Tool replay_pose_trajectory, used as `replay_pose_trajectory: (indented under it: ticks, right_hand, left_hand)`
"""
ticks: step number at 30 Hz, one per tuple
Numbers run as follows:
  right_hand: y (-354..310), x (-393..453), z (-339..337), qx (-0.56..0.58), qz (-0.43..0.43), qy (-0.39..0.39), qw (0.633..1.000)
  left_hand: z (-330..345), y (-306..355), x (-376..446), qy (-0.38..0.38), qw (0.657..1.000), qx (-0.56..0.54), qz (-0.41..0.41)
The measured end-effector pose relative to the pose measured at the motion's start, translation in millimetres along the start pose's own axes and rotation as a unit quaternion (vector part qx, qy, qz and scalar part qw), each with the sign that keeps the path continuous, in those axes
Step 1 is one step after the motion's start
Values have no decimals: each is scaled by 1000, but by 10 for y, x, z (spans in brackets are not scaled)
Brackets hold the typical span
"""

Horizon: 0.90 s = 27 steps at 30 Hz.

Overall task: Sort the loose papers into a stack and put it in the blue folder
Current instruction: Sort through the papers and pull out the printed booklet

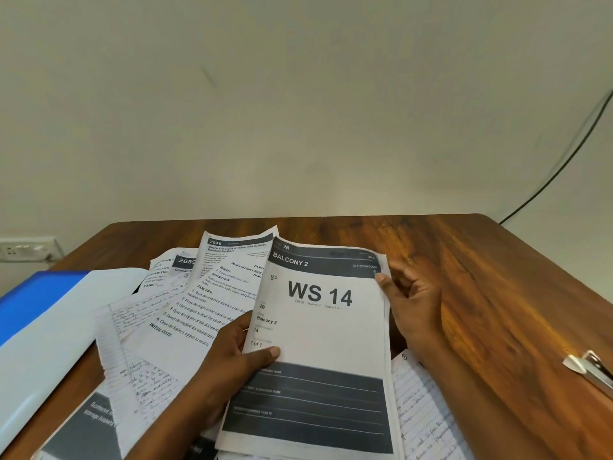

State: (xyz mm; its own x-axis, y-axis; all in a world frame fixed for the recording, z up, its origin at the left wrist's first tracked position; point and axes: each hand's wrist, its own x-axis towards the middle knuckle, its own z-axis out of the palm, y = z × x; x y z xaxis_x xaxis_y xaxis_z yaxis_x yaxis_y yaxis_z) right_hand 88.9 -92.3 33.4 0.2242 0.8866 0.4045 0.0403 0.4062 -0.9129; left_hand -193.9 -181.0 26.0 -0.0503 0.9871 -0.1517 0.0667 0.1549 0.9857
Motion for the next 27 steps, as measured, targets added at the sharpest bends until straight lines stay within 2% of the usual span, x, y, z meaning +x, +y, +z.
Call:
replay_pose_trajectory:
  ticks: [3,6,11,18,27]
  right_hand:
    - [-24,-42,35,-62,-104,2,993]
    - [15,-52,-11,-112,-238,-4,965]
    - [62,-44,-42,-153,-312,-11,938]
    - [0,-63,15,-158,-314,-6,936]
    - [74,0,-29,-172,-187,40,966]
  left_hand:
    - [1,-4,10,13,1000,-7,10]
    - [10,-4,14,25,1000,-9,10]
    - [6,0,21,35,999,-20,23]
    - [12,11,21,40,998,-21,42]
    - [57,-12,-21,-20,999,-20,42]
